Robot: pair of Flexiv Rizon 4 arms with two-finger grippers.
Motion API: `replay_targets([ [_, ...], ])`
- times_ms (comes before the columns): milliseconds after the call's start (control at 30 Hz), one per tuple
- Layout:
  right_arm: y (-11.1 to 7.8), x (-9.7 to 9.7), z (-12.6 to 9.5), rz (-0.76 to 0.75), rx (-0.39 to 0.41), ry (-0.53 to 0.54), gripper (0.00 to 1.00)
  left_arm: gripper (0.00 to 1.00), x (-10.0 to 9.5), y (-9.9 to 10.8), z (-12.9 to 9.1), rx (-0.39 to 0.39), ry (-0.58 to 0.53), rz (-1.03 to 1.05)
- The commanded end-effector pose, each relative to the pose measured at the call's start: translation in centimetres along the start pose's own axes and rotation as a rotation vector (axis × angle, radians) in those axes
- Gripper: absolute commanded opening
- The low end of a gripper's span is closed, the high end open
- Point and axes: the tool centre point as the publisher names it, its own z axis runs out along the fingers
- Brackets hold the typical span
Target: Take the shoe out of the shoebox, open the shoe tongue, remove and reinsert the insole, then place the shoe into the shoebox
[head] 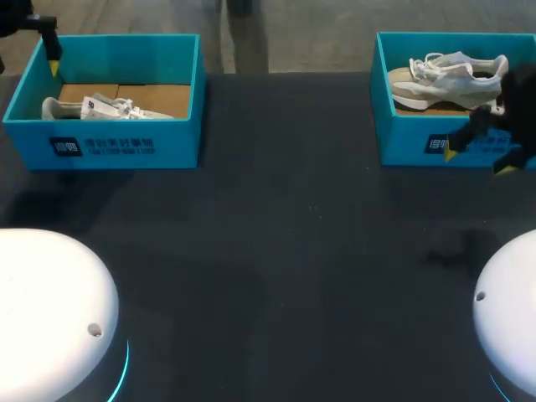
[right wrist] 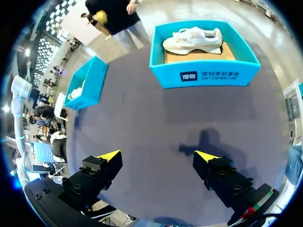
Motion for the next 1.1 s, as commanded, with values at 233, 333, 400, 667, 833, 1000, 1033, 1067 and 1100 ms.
replay_targets([
  [233,0.2,0.1,0.2,0.001,0.005,-0.005,1.00,1.00,0.0,-0.1,-0.1,-0.001,0.002,0.000],
  [333,0.4,0.0,0.2,-0.004,0.004,-0.014,1.00,1.00,0.0,-0.1,-0.1,-0.001,0.002,0.000],
  [400,1.4,-0.9,0.0,0.024,-0.021,-0.067,1.00,1.00,0.0,-0.1,-0.1,-0.001,0.002,0.000],
  [667,5.6,-3.2,-0.7,0.038,-0.044,-0.178,1.00,1.00,0.0,-0.1,-0.1,-0.001,0.002,0.000],
  [833,9.5,-5.0,-0.8,0.047,-0.063,-0.219,1.00,1.00,0.0,-0.1,-0.1,-0.001,0.002,0.000],
  [1000,12.8,-6.5,-0.3,0.053,-0.072,-0.253,1.00,1.00,0.0,-0.1,-0.1,-0.001,0.002,0.000],
  [1033,13.4,-6.7,0.0,0.052,-0.060,-0.268,1.00,1.00,0.0,-0.1,-0.1,-0.001,0.002,0.000],
  [1067,13.9,-6.9,0.3,0.051,-0.060,-0.266,1.00,1.00,0.0,-0.1,-0.1,-0.001,0.002,0.000],
  [1100,14.5,-7.1,0.6,0.055,-0.058,-0.274,1.00,1.00,0.0,-0.1,-0.1,-0.001,0.002,0.000],
])
